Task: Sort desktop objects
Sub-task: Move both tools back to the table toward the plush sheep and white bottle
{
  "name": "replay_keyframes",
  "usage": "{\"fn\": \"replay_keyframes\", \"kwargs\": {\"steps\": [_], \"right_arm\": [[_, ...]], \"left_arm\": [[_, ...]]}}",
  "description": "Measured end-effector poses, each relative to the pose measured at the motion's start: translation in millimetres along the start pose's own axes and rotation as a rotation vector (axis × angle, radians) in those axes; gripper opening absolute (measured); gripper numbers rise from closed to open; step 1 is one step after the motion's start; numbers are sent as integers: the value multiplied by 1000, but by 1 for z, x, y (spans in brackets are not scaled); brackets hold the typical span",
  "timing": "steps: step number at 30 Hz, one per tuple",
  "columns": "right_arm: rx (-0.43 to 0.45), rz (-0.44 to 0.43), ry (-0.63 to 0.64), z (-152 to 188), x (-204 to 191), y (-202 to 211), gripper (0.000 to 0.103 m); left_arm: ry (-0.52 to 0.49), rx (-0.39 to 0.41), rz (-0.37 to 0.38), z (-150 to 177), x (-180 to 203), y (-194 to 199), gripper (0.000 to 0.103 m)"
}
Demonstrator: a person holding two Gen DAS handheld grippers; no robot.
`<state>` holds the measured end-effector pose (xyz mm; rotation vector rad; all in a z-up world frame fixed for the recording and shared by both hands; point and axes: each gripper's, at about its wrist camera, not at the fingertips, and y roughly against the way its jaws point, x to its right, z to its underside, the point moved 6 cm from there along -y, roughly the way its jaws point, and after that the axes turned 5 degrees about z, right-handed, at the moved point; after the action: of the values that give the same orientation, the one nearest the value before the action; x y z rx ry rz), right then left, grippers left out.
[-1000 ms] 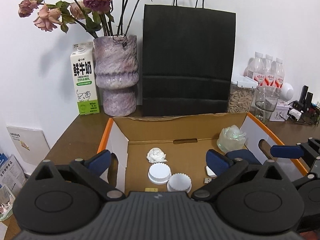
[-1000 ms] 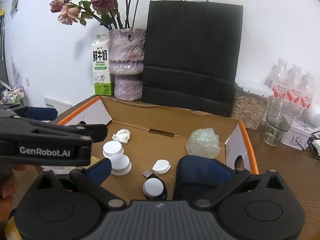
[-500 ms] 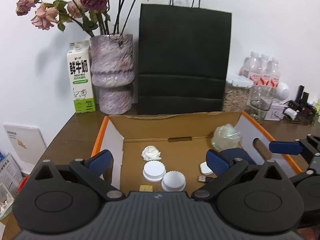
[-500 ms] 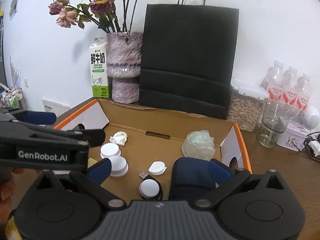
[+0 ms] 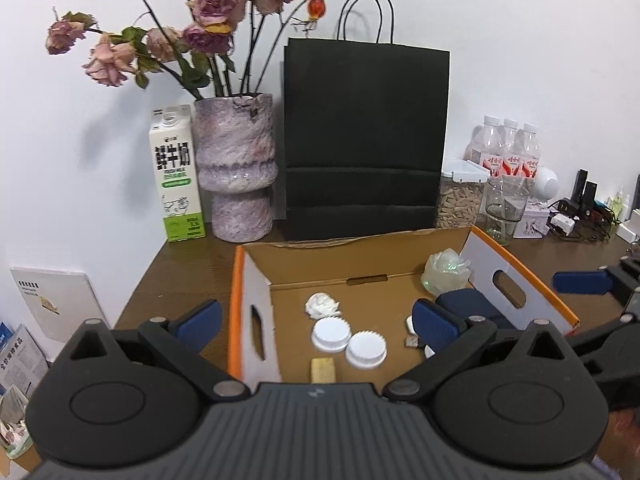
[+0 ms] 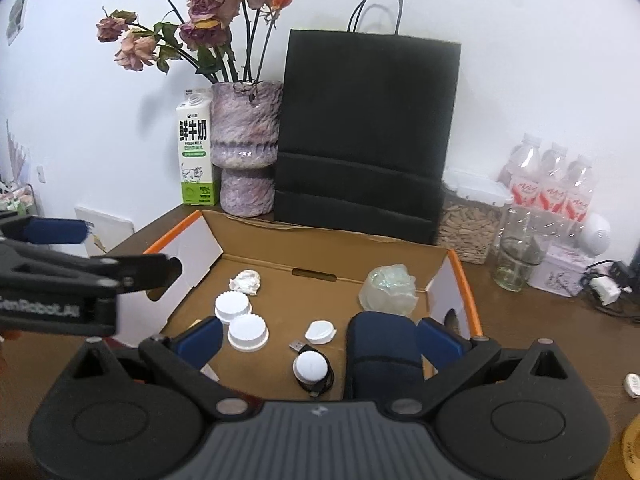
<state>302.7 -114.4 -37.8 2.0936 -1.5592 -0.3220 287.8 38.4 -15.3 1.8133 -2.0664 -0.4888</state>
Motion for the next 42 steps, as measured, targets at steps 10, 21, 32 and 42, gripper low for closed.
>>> {"fn": "replay_keyframes", "kwargs": {"steps": [10, 21, 32, 42], "right_arm": [[-48, 51, -76, 34, 4, 38, 103], [-16, 12, -57, 73, 5, 91, 103], [21, -13, -41, 97, 9, 130, 103], [12, -23, -18, 122, -7, 133, 103]], "left_arm": [[-25, -21, 0, 18, -29, 40, 103], [22, -14, -63, 53, -32, 86, 103], [68, -23, -105, 91, -7, 121, 103], [89, -54, -85, 115, 14, 117, 103]]}}
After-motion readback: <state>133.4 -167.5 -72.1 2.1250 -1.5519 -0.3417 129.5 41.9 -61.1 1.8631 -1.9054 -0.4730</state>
